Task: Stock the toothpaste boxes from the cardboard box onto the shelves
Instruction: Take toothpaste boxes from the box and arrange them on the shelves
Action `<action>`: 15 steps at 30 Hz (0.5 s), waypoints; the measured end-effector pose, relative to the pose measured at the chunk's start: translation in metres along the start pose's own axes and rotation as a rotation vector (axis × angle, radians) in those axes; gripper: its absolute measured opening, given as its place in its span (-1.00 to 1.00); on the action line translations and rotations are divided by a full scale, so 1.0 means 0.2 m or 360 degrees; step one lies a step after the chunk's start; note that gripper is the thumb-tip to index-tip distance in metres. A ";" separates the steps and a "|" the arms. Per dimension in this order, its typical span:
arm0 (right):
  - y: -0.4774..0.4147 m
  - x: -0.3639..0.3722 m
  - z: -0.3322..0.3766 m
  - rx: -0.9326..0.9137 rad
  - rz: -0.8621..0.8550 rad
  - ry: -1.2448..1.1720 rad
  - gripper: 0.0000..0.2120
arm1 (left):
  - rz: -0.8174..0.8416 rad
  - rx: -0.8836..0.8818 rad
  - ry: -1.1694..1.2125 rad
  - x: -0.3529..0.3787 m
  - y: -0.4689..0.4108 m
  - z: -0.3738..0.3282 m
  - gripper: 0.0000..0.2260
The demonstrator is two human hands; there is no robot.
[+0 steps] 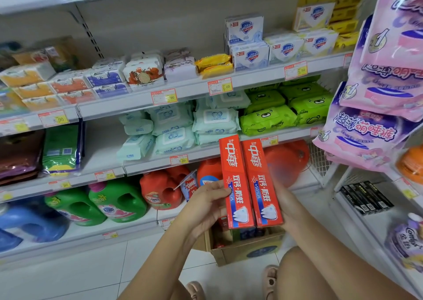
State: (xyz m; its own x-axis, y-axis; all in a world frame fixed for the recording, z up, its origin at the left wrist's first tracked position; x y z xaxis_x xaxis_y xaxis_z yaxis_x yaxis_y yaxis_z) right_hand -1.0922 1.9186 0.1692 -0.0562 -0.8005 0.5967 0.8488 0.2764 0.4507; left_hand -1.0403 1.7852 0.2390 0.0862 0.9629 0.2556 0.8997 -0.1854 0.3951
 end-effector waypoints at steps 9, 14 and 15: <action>-0.03 0.07 -0.01 -0.0065 0.0056 -0.0060 -0.35 | -0.0143 -0.0026 0.0158 -0.07 -0.02 0.04 -0.74; -0.09 0.08 0.02 -0.0113 -0.0039 0.0032 -0.49 | -0.0187 -0.0064 0.0160 -0.10 -0.09 0.05 -0.60; -0.11 0.07 0.02 -0.0134 -0.0071 0.0057 -0.53 | -0.0202 -0.0078 0.0192 -0.12 -0.11 0.06 -0.59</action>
State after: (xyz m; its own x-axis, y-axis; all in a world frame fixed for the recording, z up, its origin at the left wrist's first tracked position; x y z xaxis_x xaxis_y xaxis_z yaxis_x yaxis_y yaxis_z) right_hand -1.1142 1.9032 0.1701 -0.0771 -0.8299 0.5525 0.8870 0.1959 0.4180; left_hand -1.0577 1.7692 0.2139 -0.0816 0.9493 0.3036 0.8778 -0.0758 0.4730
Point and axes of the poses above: each hand's wrist, its own y-axis away from the middle knuckle, its own x-axis out of the palm, z = x × y, the point moved 9 cm from there along -y, towards the middle knuckle, and after that the axes turned 11 degrees about -y, right-handed, at the moved point
